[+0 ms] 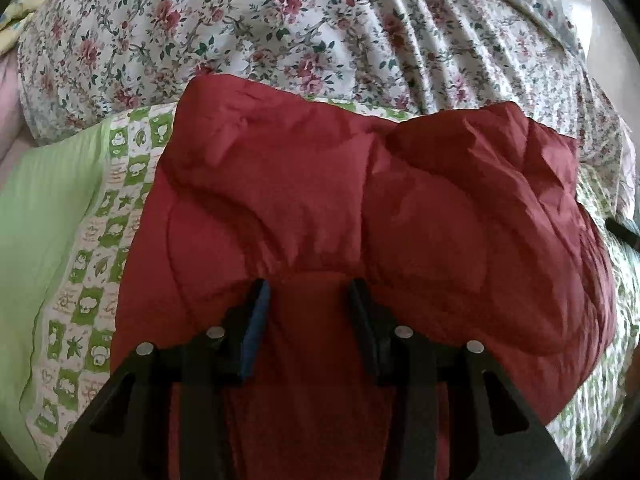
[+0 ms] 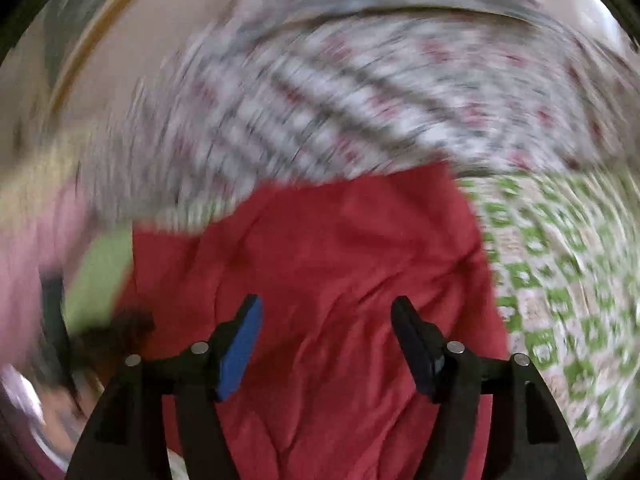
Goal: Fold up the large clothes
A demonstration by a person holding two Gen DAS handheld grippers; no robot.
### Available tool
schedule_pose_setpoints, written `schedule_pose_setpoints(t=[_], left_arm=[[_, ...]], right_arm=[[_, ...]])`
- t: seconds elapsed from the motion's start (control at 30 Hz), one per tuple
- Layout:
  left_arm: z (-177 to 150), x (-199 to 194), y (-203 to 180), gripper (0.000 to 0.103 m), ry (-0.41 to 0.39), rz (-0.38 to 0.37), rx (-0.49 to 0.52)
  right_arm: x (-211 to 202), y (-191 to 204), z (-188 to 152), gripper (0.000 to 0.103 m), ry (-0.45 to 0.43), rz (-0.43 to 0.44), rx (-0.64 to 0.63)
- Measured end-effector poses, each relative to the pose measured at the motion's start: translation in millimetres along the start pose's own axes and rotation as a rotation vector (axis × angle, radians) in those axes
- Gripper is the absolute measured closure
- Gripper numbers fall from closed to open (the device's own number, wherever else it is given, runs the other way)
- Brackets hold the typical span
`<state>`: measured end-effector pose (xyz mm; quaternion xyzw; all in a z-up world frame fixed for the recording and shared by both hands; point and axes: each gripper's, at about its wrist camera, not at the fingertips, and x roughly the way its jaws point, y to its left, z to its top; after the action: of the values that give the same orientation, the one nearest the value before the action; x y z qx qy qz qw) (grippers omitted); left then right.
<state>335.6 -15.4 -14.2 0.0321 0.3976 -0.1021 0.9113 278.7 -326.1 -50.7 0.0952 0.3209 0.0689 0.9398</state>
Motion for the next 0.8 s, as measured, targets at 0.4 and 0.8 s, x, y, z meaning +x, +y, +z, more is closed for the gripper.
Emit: schedule_pose_setpoints(t=[0.4,0.8], left_arm=[[23,43,26,0.062,0.066,0.033,-0.098],[17,27,28,0.063,0.036,0.010,-0.119]], right_arm=[[96,-48,4,0.034,0.191,-0.017,0.179],[104,-46,-3,0.033,0.182,-0.016,0.179]])
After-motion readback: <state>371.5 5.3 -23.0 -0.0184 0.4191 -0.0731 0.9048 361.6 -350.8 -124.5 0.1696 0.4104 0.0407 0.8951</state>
